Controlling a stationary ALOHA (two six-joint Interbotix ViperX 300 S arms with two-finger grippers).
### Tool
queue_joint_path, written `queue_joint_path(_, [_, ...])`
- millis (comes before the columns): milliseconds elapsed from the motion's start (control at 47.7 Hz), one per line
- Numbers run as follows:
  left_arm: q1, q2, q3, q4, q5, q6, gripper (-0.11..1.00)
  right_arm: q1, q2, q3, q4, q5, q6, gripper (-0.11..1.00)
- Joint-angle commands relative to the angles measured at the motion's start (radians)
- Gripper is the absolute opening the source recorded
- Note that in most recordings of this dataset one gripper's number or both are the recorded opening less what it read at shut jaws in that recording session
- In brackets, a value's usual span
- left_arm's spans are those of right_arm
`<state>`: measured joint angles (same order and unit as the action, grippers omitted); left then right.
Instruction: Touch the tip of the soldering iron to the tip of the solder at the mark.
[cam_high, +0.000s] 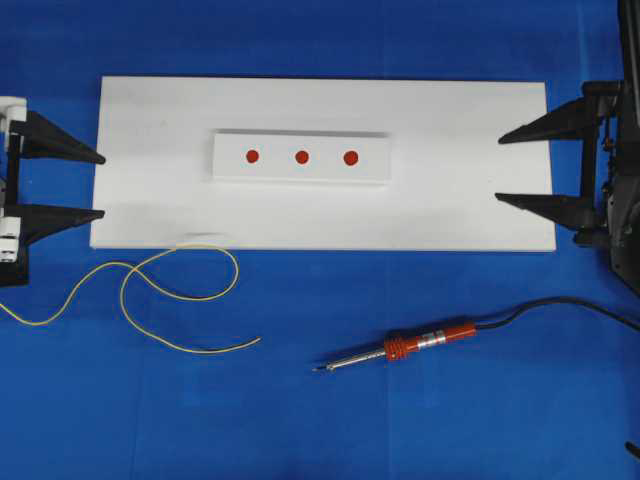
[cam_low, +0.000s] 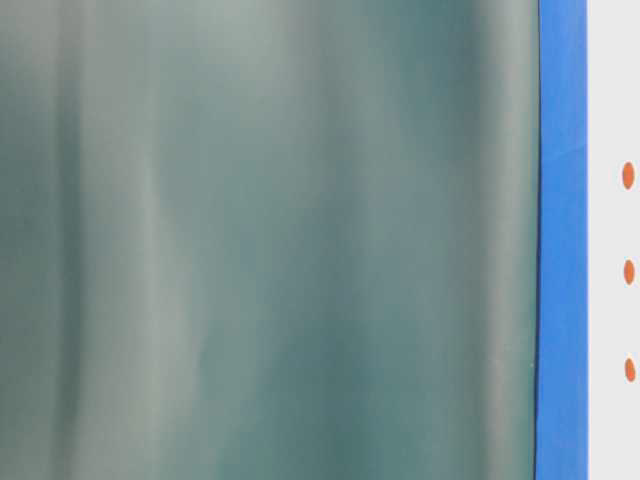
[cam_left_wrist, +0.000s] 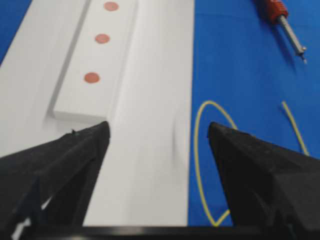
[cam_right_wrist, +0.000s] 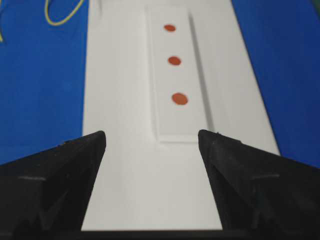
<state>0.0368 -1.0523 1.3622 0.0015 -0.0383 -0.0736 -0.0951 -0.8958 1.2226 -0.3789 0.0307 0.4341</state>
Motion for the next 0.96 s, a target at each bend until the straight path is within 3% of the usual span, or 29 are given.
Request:
queue_joint_path(0, [0.002,0.005,-0.003,0.002,-0.009,0.000,0.75,-0.002,0.021,-0.008,0.008,-0.021,0.000,0.66])
queue_joint_path(943, [0.002,0.005,-0.002,0.002,0.003,-0.002,0.74,-0.003,0.031,-0.008,0.008,-0.026,0.002,0.66])
